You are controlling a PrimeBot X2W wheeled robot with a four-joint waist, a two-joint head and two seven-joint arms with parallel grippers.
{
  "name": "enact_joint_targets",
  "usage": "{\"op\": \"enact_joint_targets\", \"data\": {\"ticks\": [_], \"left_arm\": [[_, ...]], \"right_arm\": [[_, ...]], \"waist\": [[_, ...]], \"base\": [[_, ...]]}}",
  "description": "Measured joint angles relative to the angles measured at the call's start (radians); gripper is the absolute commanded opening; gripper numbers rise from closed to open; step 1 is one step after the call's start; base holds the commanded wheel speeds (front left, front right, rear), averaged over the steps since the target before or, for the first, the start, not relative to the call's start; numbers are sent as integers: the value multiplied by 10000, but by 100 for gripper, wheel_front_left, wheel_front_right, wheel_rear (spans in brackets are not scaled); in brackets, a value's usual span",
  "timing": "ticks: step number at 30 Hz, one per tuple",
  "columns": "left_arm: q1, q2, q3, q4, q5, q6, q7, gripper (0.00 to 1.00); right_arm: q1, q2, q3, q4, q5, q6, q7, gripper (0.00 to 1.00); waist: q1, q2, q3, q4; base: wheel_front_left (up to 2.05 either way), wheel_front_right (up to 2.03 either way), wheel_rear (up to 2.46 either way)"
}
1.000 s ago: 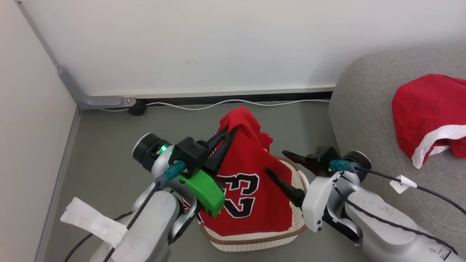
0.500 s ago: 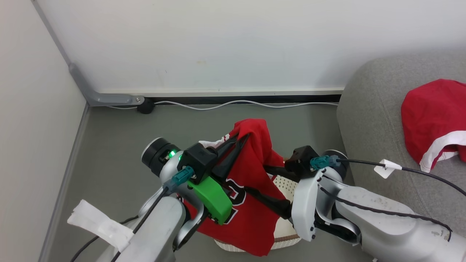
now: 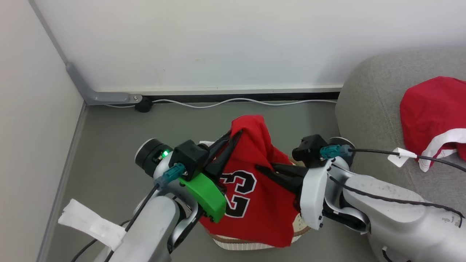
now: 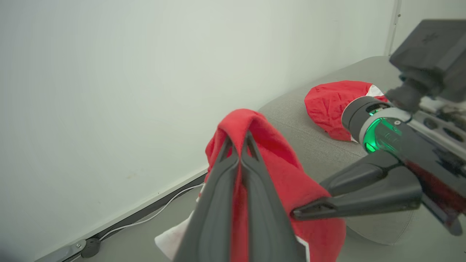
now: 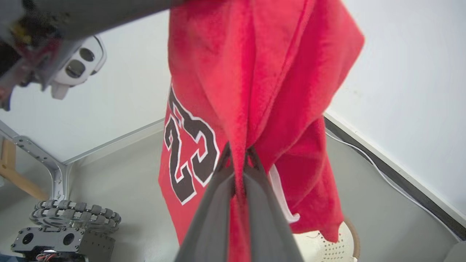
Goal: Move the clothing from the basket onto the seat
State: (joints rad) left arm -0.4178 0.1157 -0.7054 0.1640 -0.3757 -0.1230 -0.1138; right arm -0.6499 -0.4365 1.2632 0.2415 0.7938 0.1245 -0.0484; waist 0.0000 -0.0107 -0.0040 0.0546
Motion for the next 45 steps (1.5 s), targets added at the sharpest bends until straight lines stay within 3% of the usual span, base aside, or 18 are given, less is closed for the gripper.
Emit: {"op": "enact_joint_targets", "data": {"ticks": [6,7,8,12,24,36,45], "left_arm": [[321,73,422,42,-422,242,73,0],[371,75,477,54,-468,282,73,34],[414,75,512,59,-506,326,73,51],[546,77,585,104,-529,368,73,100],[885,117,790,94,-629,545,-115,100],[1437,111,581,-15,-784,573,-362,100],[1846,81,314,-86,-871,571,-454,100]], "right_arm": [[-89,-140,-113,176,199,0,-558,0],[-96,-144,-138,215,253,0,-646,0],[-104,-155,-151,253,301,0,-723,0],[-142,-257,-232,443,546,2,-1131,0],[-144,-872,-1513,1158,938,-35,-1808,0],[-3,-1616,-3275,1162,1317,-1152,-1988,0],[221,-1921,-4096,441,1292,-1455,-1990,0]], "waist": [[0,0,13,-195],[0,0,15,-246],[0,0,16,-298],[0,0,27,-589],[0,0,45,-1500],[0,0,48,-2711],[0,0,69,-3788]], "base": [[0,0,0],[0,0,0],[0,0,0],[0,0,0],[0,0,0],[0,0,0],[0,0,0]]}}
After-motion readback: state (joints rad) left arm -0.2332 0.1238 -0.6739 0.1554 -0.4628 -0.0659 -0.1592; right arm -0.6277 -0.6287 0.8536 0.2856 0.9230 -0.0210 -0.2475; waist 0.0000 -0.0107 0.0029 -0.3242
